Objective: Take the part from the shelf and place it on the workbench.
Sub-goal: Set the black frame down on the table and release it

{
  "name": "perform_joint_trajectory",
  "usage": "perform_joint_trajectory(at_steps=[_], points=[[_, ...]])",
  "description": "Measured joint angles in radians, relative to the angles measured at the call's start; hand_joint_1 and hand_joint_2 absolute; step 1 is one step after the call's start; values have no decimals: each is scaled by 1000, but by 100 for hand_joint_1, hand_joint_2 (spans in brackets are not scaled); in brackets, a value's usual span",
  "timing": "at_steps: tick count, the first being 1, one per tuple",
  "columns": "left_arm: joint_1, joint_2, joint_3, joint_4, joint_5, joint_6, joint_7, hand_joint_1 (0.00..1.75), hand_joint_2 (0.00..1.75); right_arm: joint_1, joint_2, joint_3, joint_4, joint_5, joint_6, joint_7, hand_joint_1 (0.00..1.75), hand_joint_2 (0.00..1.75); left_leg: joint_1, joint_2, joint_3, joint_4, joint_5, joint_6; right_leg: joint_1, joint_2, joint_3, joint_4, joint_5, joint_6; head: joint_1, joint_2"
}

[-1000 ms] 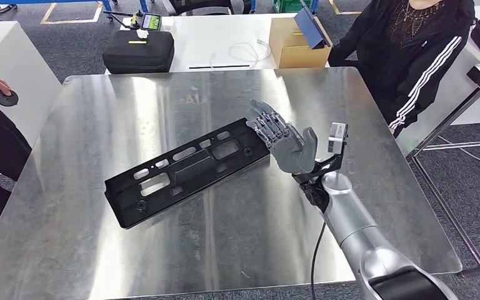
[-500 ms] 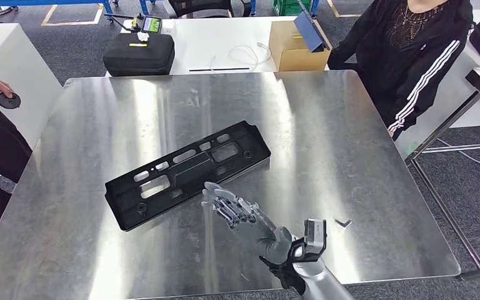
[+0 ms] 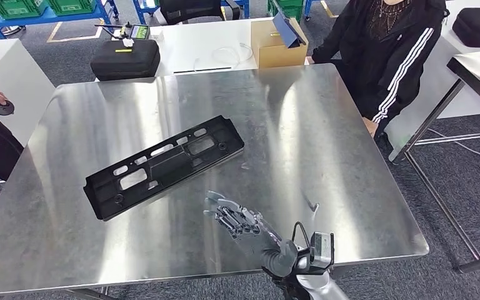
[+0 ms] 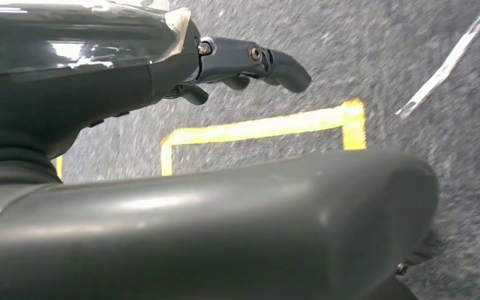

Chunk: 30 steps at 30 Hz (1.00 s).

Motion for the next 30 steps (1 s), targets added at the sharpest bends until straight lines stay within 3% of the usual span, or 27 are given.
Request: perform_joint_trajectory(at_steps=[1,2,3,4,7,9,12,14,16,17,18,19,20,21,22,24,27,28,30], points=[[0,0,0,0,0,0,0,0,0,2,0,0,-2,4,-3,1,0,0,-3,0,-18,67,-40,2,6,-1,-10,1,7,-7,-1,0],[0,-1,0,0,-1,0,1,0,0,5,-1,0,-3,7,-6,2,0,0,-5,-1,-24,114,-63,5,13,-2,-19,2,13,-11,-1,0],[0,-1,0,0,-2,0,1,0,0,9,-1,0,-5,10,-8,4,0,0,-8,-1,-13,129,-66,11,20,-2,-28,2,19,-13,-1,0],[0,-1,0,0,-3,0,1,0,0,11,-2,0,-7,13,-10,5,0,0,-11,-1,17,104,-53,19,25,-2,-34,3,24,-14,-2,0],[-3,1,0,0,-6,0,1,0,0,13,-2,0,-15,20,-15,7,0,0,-29,0,157,-84,-6,53,37,-1,-45,3,37,-10,-1,0],[-5,1,0,-1,-9,0,1,0,0,13,-2,-1,-20,26,-18,8,0,0,-41,1,196,-145,0,61,37,-3,-48,3,45,1,-1,0],[-5,-1,0,-1,-13,0,1,0,0,15,-3,-1,-26,38,-25,10,0,0,-43,5,190,-163,22,68,34,-4,-57,12,45,18,-2,0],[-7,-1,0,0,-16,0,2,0,0,17,-6,-2,-29,45,-30,11,0,0,-38,10,174,-173,44,75,33,-3,-89,77,-10,14,3,0],[-8,-1,0,0,-17,0,2,0,0,20,-9,-2,-29,47,-31,12,0,0,-39,12,149,-173,62,77,30,-2,-130,200,-86,10,7,0],[-7,-2,0,0,-17,0,2,0,0,22,-11,-2,-29,47,-32,12,0,0,-39,13,136,-172,72,76,28,-2,-141,252,-106,15,8,0],[-7,-3,0,0,-18,0,2,0,0,24,-13,-2,-29,49,-33,12,0,0,-39,14,123,-172,81,74,25,-2,-138,277,-109,24,9,0],[-7,-4,0,0,-18,0,2,0,0,25,-15,-2,-29,53,-35,12,0,0,-38,15,110,-170,90,71,21,-2,-117,267,-96,37,10,0],[-7,-4,-1,0,-18,-1,3,0,0,26,-17,-2,-29,59,-36,13,0,0,-36,16,98,-168,98,68,17,-2,-78,219,-74,50,10,0],[-7,-4,-1,0,-19,-1,3,0,0,26,-18,-2,-29,68,-38,14,0,0,-35,16,88,-165,106,63,13,-2,-29,149,-56,60,10,0],[-7,-4,-1,0,-19,-1,4,0,0,26,-19,-2,-29,78,-39,14,0,0,-36,15,77,-160,113,56,12,-1,21,73,-48,63,10,0],[-7,-4,-1,0,-20,-2,6,0,0,28,-20,0,-25,103,-43,14,0,0,-38,15,65,-152,126,44,15,1,72,-14,-52,53,9,0],[-6,-3,-2,0,-20,-3,9,0,0,27,-24,13,13,186,-73,12,0,0,-33,13,56,-147,134,26,17,0,58,-22,-42,24,7,0],[-5,-3,-2,0,-21,-3,10,0,0,23,-25,21,36,222,-91,11,0,0,-30,11,49,-131,111,21,16,-1,51,-22,-34,11,6,0],[-5,-3,-2,0,-22,-4,12,0,0,5,-20,43,120,315,-140,10,0,0,-26,7,23,-45,18,13,14,-4,32,-23,-14,-9,3,0]])
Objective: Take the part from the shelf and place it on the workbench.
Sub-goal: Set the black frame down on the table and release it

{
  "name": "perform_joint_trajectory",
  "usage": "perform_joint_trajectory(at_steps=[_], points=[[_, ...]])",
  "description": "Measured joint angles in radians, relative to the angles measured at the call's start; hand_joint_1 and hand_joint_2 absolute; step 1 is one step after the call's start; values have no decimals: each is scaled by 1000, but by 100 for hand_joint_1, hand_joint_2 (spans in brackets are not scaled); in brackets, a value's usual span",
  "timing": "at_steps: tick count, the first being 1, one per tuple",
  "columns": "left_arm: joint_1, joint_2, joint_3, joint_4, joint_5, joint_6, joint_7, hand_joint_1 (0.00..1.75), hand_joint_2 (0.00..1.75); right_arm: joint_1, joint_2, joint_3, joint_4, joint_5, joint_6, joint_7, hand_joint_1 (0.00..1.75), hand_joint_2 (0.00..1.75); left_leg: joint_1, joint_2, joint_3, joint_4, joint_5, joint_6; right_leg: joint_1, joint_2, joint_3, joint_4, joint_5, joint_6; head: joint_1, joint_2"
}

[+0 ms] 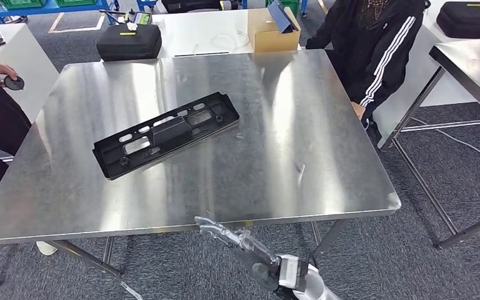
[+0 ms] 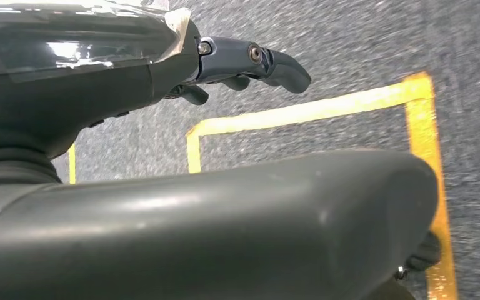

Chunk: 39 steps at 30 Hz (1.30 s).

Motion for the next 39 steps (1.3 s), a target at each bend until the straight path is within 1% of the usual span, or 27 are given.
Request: perform_joint_trajectory(at_steps=[1,2,3,4,5,7,9,10,12,13,15,17,18,19,20,22,24,26,28,29,31,32,33,34,35,37,39], points=[[0,0,0,0,-2,-1,0,0,0,-15,6,16,67,57,-31,3,0,0,0,-1,-15,63,-49,-3,2,-1,-11,0,11,-6,-1,0],[0,0,-1,0,-5,-1,1,0,0,-32,14,33,149,114,-62,14,0,0,1,-3,-26,123,-77,-4,3,-1,-23,1,22,-8,-2,0],[0,0,-2,0,-9,-2,1,0,0,-48,23,49,238,164,-89,35,0,0,1,-4,-28,163,-82,-5,5,-2,-35,2,34,-7,-3,0],[0,0,-3,0,-11,-2,1,0,0,-62,34,63,331,203,-114,61,0,0,1,-4,-15,172,-65,-4,6,-2,-50,4,44,-4,-3,0],[-1,0,-4,0,-13,-2,1,0,0,-72,45,73,414,228,-134,86,0,0,1,-4,15,146,-37,-3,6,-3,-63,6,53,-1,-3,0],[-1,1,-5,0,-15,-2,1,0,0,-89,63,85,543,248,-158,114,0,0,2,-5,114,20,-5,0,8,-4,-85,13,67,10,-3,0],[-3,1,-7,0,-16,-1,2,0,0,-109,79,91,640,250,-169,171,0,0,-2,-11,183,-86,-17,6,12,-4,-97,18,81,23,-2,0],[-3,1,-8,0,-17,2,2,0,0,-119,86,93,685,250,-178,234,0,0,-7,-13,193,-108,-24,12,12,-4,-100,18,88,31,-1,0],[-3,1,-9,0,-18,10,5,0,0,-128,97,93,779,250,-211,398,0,0,-13,-11,180,-114,-12,31,8,-4,-107,20,96,46,-1,0],[-3,1,-9,0,-18,13,6,0,0,-126,99,91,818,250,-229,476,0,0,-14,-9,169,-115,-2,42,7,-3,-117,32,82,48,-1,0],[-3,1,-9,0,-17,19,6,0,0,-113,97,82,887,244,-270,621,0,0,-15,-6,142,-118,22,61,5,-1,-149,111,5,36,3,0],[-2,3,-9,0,-17,23,6,0,0,-95,91,65,942,222,-314,751,0,0,-20,-6,111,-117,47,69,8,0,-182,241,-80,25,8,0],[-2,3,-9,0,-18,24,6,0,0,-84,86,51,967,200,-335,803,0,0,-22,-6,95,-116,60,70,8,1,-185,292,-96,28,8,0],[-1,3,-9,0,-19,24,6,0,0,-73,81,34,987,175,-355,842,0,0,-25,-5,79,-115,72,71,9,1,-175,317,-90,36,9,0],[0,3,-9,0,-21,25,6,0,0,-61,75,14,1005,148,-374,871,0,0,-26,-4,63,-114,84,71,10,1,-149,307,-69,45,9,0],[0,2,-10,0,-26,26,7,0,0,-41,66,-29,1029,108,-408,907,0,0,-29,-4,39,-112,106,67,14,1,-45,185,-34,52,9,0],[0,0,-10,0,-28,29,10,0,0,-33,60,-64,1046,91,-438,934,0,0,-33,0,27,-111,126,59,22,1,61,28,-45,39,7,0],[-1,-1,-10,0,-29,31,13,0,0,-27,58,-88,1059,83,-465,956,0,0,-34,4,23,-113,146,50,29,2,92,-35,-57,24,5,0],[1,0,-11,0,-30,31,16,0,0,-16,57,-105,1072,79,-480,970,0,0,-30,2,13,-104,137,38,20,0,75,-35,-39,8,5,0],[2,0,-11,0,-30,32,17,0,0,-12,57,-112,1076,78,-483,973,0,0,-27,-1,4,-81,104,32,15,-2,64,-35,-26,-2,4,0],[2,0,-11,0,-30,32,19,0,0,-7,58,-122,1082,77,-484,976,0,0,-19,-5,-22,22,-6,18,11,-5,35,-35,0,-14,-1,0],[2,0,-11,0,-30,32,19,0,0,-5,58,-126,1084,77,-485,976,0,0,-15,-6,-34,91,-51,12,11,-6,22,-33,12,-15,-3,0],[2,0,-11,0,-30,32,19,0,0,-4,59,-129,1086,77,-485,976,0,0,-10,-6,-40,151,-72,6,11,-7,7,-30,24,-13,-3,0],[2,0,-11,0,-30,32,19,0,0,-4,58,-132,1088,77,-486,976,0,0,-5,-6,-35,187,-67,0,10,-8,-9,-25,35,-9,-3,0],[1,0,-12,0,-30,32,19,0,0,-3,58,-134,1089,75,-489,979,0,0,0,-6,-13,190,-44,-5,8,-9,-25,-18,45,-4,-3,0],[-1,0,-12,0,-30,32,21,0,0,-2,57,-140,1092,64,-505,990,0,0,12,-7,80,90,-3,-14,4,-9,-58,3,57,8,-3,0],[-4,-2,-12,0,-30,33,23,0,0,0,54,-154,1093,46,-534,1005,0,0,14,-13,174,-44,-20,-16,5,-9,-83,23,67,23,-4,0]])
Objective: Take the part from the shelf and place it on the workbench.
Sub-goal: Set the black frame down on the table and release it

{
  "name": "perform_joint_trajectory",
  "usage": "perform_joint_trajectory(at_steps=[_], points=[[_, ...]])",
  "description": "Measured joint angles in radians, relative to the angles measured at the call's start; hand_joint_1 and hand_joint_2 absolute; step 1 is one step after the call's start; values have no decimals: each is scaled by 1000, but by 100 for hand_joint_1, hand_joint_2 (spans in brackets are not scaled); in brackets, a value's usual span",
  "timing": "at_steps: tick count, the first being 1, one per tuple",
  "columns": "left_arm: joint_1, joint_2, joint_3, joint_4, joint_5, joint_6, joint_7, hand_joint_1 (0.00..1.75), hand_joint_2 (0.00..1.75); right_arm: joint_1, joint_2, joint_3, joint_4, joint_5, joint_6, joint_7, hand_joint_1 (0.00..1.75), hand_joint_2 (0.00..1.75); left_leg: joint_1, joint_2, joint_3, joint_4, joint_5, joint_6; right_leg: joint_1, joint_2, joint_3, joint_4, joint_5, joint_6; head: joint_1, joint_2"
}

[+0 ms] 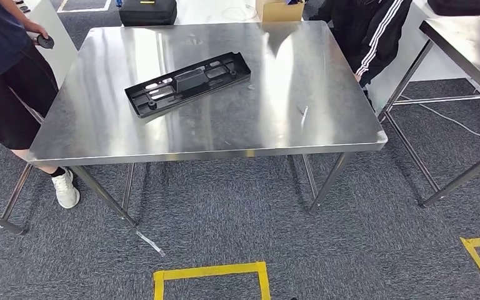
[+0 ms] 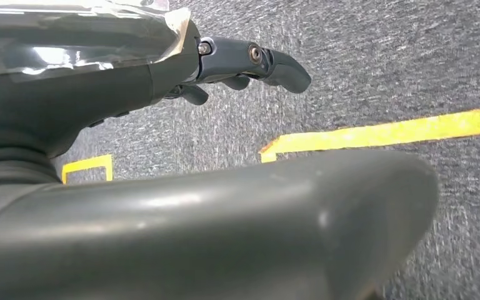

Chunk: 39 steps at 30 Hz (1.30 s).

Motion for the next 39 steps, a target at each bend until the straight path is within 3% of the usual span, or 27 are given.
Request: perform_joint_trajectory(at_steps=[2,4,5,6,8,9,10,11,12,13,15,16,17,18,20,21,24,25,26,27,28,30,31,33,35,37,39], points=[[-2,0,0,0,2,1,1,0,0,3,-4,-18,2,-21,-30,9,0,0,-9,-4,22,-50,-19,13,1,-1,-13,5,16,17,3,0],[0,0,0,0,4,2,1,0,0,10,-9,-37,6,-43,-52,10,0,0,-16,1,0,-53,-1,40,-2,0,-23,4,27,32,5,0],[1,0,0,0,5,2,0,0,0,16,-11,-46,8,-52,-59,9,0,0,-17,4,-13,-55,11,54,-3,2,-33,17,11,32,7,0],[1,1,0,0,5,2,-1,0,0,21,-13,-55,10,-62,-64,7,0,0,-18,7,-30,-57,25,66,-4,3,-48,49,-23,26,9,0],[0,2,0,0,2,0,-4,0,0,28,-13,-74,11,-81,-72,-2,0,0,-22,10,-62,-57,52,78,-5,5,-81,163,-121,8,14,0],[0,3,0,0,0,-1,-6,0,0,31,-13,-84,11,-90,-75,-7,0,0,-25,12,-79,-56,65,79,-4,6,-92,226,-155,6,15,0],[1,2,-1,0,-3,-2,-6,0,0,33,-14,-93,12,-98,-77,-11,0,0,-28,13,-96,-55,79,80,-3,7,-90,270,-165,10,15,0],[1,2,-1,0,-6,-3,-7,0,0,35,-14,-100,12,-104,-79,-15,0,0,-30,15,-112,-54,93,80,-1,8,-76,287,-154,19,15,0],[1,2,-2,0,-8,-3,-6,0,0,38,-14,-108,13,-110,-80,-19,0,0,-32,15,-129,-54,106,79,1,9,-44,270,-129,28,15,0],[1,2,-4,0,-9,-3,-5,0,0,40,-14,-115,13,-117,-82,-26,0,0,-32,16,-144,-53,119,76,4,9,4,218,-106,32,15,0],[1,0,-6,0,-10,-3,-4,0,0,42,-14,-132,13,-133,-85,-43,0,0,-32,17,-163,-54,142,68,14,9,122,47,-107,21,14,0],[0,-1,-6,0,-9,-3,-3,0,0,42,-14,-141,13,-140,-87,-49,0,0,-31,19,-167,-59,154,63,20,10,163,-21,-119,12,15,0],[0,-2,-6,0,-8,-3,-3,0,0,43,-14,-149,14,-145,-89,-53,0,0,-29,21,-168,-65,167,58,25,11,184,-64,-129,6,15,0],[0,-2,-7,0,-8,-3,-2,0,0,44,-14,-154,14,-147,-90,-55,0,0,-28,22,-167,-75,181,52,28,11,186,-81,-125,3,15,0],[1,-2,-7,0,-6,-3,-2,0,0,47,-14,-161,15,-150,-91,-57,0,0,-27,17,-173,-80,174,41,17,10,176,-89,-100,-7,16,0],[2,-2,-7,0,-6,-3,-1,0,0,48,-13,-165,15,-151,-91,-57,0,0,-27,14,-182,-58,142,34,10,9,169,-94,-87,-15,14,0],[4,-1,-7,0,-4,-2,0,0,0,50,-12,-173,15,-154,-90,-57,0,0,-21,8,-228,131,0,18,5,4,136,-81,-65,-28,5,0],[4,0,-7,0,-4,-1,0,0,0,50,-11,-174,16,-154,-89,-56,0,0,-19,8,-235,189,-18,13,4,2,123,-71,-62,-28,5,0],[4,0,-7,0,-4,-1,0,0,0,50,-11,-174,16,-153,-88,-56,0,0,-15,8,-227,215,-16,9,3,1,109,-58,-61,-27,4,0],[4,0,-7,0,-4,0,0,0,0,50,-11,-174,16,-153,-87,-56,0,0,-10,8,-201,202,0,4,0,0,96,-45,-60,-27,4,0],[3,1,-7,0,-3,0,1,0,0,49,-10,-175,16,-153,-86,-56,0,0,-4,9,-159,154,19,-1,-2,0,84,-30,-61,-25,4,0],[-1,0,-7,0,-3,0,2,0,0,49,-10,-176,16,-152,-85,-57,0,0,1,6,-78,42,29,-8,-1,0,59,-2,-63,-18,2,0],[-4,0,-7,0,-3,0,2,0,0,48,-10,-177,16,-151,-85,-58,0,0,0,3,-60,8,25,-7,1,1,49,9,-62,-11,2,0],[-6,0,-8,0,-1,1,5,0,0,50,-9,-178,16,-145,-84,-60,0,0,-7,-1,-63,-9,22,5,3,2,32,19,-53,7,3,0],[-6,0,-8,0,1,1,8,0,0,53,-8,-178,18,-139,-84,-61,0,0,-9,1,-79,-19,35,31,1,3,17,28,-57,20,4,0],[-7,0,-8,0,2,2,10,0,0,56,-5,-177,19,-136,-84,-62,0,0,-10,4,-102,-26,59,57,-2,6,-11,85,-117,12,9,0],[-7,-1,-8,0,2,2,10,0,0,56,-3,-177,19,-132,-84,-62,0,0,-14,7,-132,-27,84,68,-2,7,-40,199,-200,1,13,0]])
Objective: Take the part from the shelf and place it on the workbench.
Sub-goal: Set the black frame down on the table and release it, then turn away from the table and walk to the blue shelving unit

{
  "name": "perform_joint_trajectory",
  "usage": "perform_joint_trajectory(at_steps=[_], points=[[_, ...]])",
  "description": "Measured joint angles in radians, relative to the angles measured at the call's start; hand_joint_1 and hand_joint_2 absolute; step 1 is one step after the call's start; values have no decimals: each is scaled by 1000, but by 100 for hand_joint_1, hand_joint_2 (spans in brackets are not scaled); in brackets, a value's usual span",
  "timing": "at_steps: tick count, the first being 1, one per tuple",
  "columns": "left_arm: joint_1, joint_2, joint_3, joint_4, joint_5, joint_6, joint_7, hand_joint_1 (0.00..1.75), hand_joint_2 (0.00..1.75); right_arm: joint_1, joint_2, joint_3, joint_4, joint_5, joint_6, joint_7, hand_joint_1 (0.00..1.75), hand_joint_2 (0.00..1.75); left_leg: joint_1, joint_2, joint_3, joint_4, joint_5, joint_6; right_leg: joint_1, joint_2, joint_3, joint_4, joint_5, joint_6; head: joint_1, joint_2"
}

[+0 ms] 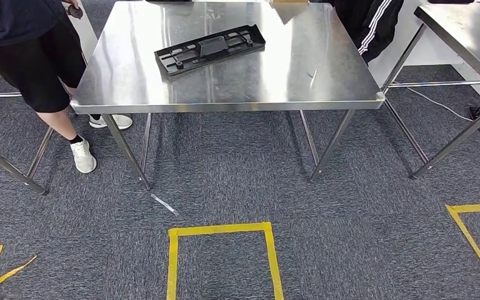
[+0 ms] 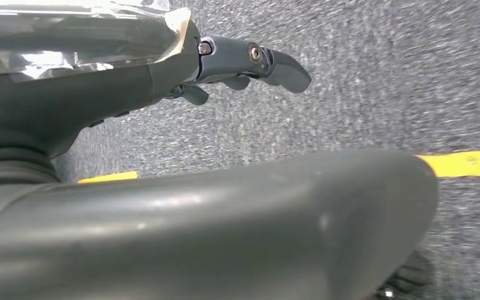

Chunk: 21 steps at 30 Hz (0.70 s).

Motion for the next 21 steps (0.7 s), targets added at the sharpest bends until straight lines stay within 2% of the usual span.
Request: perform_joint_trajectory(at_steps=[1,2,3,4,5,6,7,8,9,10,11,12,13,15,16,17,18,19,20,21], points=[[0,0,0,0,0,0,0,0,0,0,0,0,0,2,0,0,0,0,-2,1,-16,0,14,0,0,0,-5,53,-20,2,0,0],[0,-1,0,0,0,0,0,0,0,0,0,0,0,4,0,0,0,0,-3,2,-34,1,28,0,1,0,0,85,-18,9,0,0],[0,-1,0,0,0,0,0,0,0,1,0,0,0,7,0,0,0,0,-4,4,-52,1,43,-2,1,1,20,89,5,20,0,0],[0,-1,0,0,0,-1,0,0,0,0,0,0,0,9,0,0,0,0,-4,4,-69,1,58,-5,1,1,56,60,35,30,0,0],[-1,-1,0,0,0,-1,0,0,0,-1,1,0,0,10,0,-1,0,0,-4,4,-86,2,74,-9,0,1,109,-1,53,34,0,0],[-1,-1,-1,0,-1,-1,0,0,0,-3,0,1,0,11,-1,-1,0,0,-4,4,-98,2,90,-15,4,1,171,-90,50,31,0,0],[-1,-2,-1,0,-1,-1,0,0,0,-4,0,1,0,12,-1,-2,0,0,-5,4,-104,-1,105,-21,8,3,220,-166,36,23,-2,0],[-2,-3,-1,0,-2,-1,0,0,0,-5,0,1,0,12,-2,-2,0,0,-5,4,-104,-6,120,-28,12,4,251,-223,19,14,-3,0],[-2,-3,-1,0,-2,-2,0,0,0,-5,1,1,0,12,-2,-2,0,0,-5,5,-101,-15,135,-35,17,5,262,-251,12,7,-4,0],[-1,-4,-2,0,-2,-2,0,0,0,-4,1,1,0,13,-2,-3,0,0,-4,5,-97,-27,151,-41,16,5,254,-250,21,1,-5,0],[0,-4,-2,0,-2,-2,0,0,0,-3,3,1,0,12,-2,-3,0,0,-2,4,-97,-31,148,-46,13,3,245,-249,34,-7,-5,0],[2,-4,-2,0,-2,-2,-1,0,0,-2,4,1,1,12,-2,-3,0,0,0,3,-101,-21,120,-50,9,1,233,-249,50,-17,-6,0],[3,-4,-3,0,-3,-2,-1,0,0,-1,5,1,1,12,-2,-3,0,0,1,2,-107,10,69,-53,5,-1,218,-249,66,-26,-9,0],[4,-4,-3,0,-4,-3,-2,0,0,1,7,1,1,11,-2,-3,0,0,2,0,-120,133,-59,-57,7,-6,186,-247,95,-38,-12,0],[4,-4,-3,0,-4,-3,-2,0,0,2,7,1,1,12,-2,-3,0,0,2,-1,-123,202,-92,-59,10,-8,169,-246,109,-39,-13,0],[4,-4,-4,0,-4,-3,-2,0,0,3,8,1,1,12,-2,-3,0,0,2,-2,-119,256,-96,-61,12,-10,150,-242,123,-38,-13,0],[4,-4,-4,0,-5,-3,-2,0,0,4,8,1,1,12,-2,-3,0,0,2,-1,-102,283,-77,-61,14,-11,131,-237,135,-37,-13,0],[4,-4,-4,0,-5,-3,-2,0,0,5,9,1,1,12,-2,-3,0,0,3,-1,-70,273,-49,-60,14,-12,111,-229,146,-33,-13,0],[3,-4,-4,0,-6,-4,-2,0,0,5,9,1,1,12,-2,-3,0,0,3,-2,-19,227,-32,-59,14,-12,93,-219,155,-29,-14,0],[2,-4,-5,0,-7,-4,-2,0,0,5,9,1,1,12,-2,-3,0,0,2,-2,42,153,-39,-56,15,-11,75,-208,161,-24,-14,0]])
